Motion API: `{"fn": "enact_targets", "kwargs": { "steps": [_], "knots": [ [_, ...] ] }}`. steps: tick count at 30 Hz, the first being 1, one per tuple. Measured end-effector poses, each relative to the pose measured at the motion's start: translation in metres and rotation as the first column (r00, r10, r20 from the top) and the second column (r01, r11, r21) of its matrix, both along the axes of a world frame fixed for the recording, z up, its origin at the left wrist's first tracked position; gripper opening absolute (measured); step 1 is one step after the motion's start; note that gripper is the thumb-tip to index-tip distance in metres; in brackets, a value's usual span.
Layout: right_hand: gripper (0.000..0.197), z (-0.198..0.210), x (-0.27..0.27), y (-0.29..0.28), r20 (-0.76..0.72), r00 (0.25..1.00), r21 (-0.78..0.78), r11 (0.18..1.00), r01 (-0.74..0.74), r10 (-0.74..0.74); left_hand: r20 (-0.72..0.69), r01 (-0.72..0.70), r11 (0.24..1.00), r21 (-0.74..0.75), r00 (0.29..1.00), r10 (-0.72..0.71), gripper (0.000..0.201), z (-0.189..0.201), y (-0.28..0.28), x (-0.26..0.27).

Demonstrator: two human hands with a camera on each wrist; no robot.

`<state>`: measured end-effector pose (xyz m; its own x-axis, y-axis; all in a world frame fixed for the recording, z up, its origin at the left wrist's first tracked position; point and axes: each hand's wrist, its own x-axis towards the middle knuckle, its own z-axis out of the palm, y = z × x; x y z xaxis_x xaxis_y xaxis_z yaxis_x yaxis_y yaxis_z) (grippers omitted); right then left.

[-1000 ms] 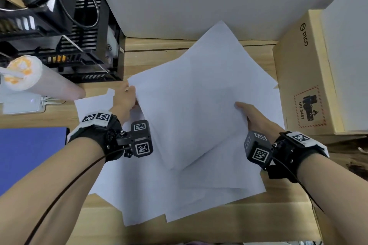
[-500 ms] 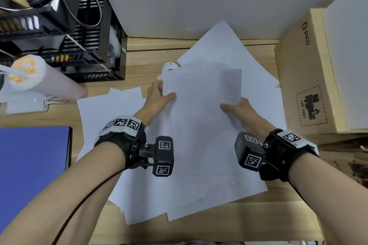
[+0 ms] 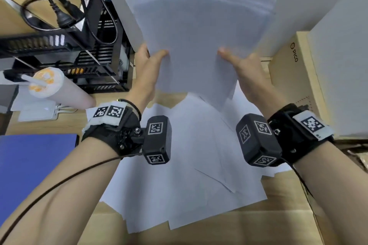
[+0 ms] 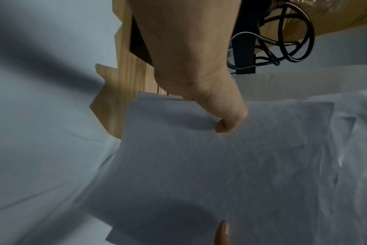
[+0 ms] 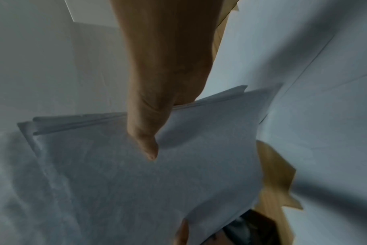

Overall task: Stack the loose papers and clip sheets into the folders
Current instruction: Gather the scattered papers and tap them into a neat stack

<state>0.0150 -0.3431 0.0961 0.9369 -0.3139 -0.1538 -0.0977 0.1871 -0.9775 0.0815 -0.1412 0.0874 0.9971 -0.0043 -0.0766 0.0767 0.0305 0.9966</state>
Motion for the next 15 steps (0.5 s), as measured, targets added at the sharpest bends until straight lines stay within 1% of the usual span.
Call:
{"fn": "enact_targets", "kwargs": {
  "steps": [1, 4, 6, 8, 11, 15],
  "knots": [
    [0.028, -0.008, -0.003, 0.001, -0.028, 0.999, -0.031, 0.999, -0.016, 0.015, -0.026, 0.004, 0.999, 0.035, 1.000, -0.003, 0.029, -0.002, 0.002, -0.004],
    [0.031, -0.043, -0.021, 0.005, -0.195, 0.979, -0.121, 0.989, -0.080, 0.055, -0.168, 0.067, 0.985, 0.160, 0.985, -0.039, 0.040, -0.021, 0.011, -0.027],
    [0.030, -0.057, -0.031, 0.008, -0.250, 0.967, -0.147, 0.985, -0.087, 0.048, -0.212, 0.106, 0.979, 0.172, 0.975, -0.068, 0.043, -0.031, 0.018, -0.040],
    [0.028, -0.055, -0.032, 0.011, -0.250, 0.968, -0.161, 0.985, -0.064, 0.022, -0.219, 0.105, 0.979, 0.177, 0.974, -0.065, 0.040, -0.033, 0.021, -0.043],
    [0.022, -0.032, -0.017, 0.016, -0.209, 0.978, -0.160, 0.987, -0.014, -0.020, -0.212, 0.058, 0.980, 0.190, 0.977, -0.016, 0.033, -0.020, 0.015, -0.033],
    [0.019, -0.001, -0.003, 0.020, -0.097, 0.994, -0.096, 0.995, 0.037, -0.046, -0.155, -0.068, 0.996, 0.062, 0.985, 0.076, 0.027, 0.004, 0.008, -0.016]
  ]
}}
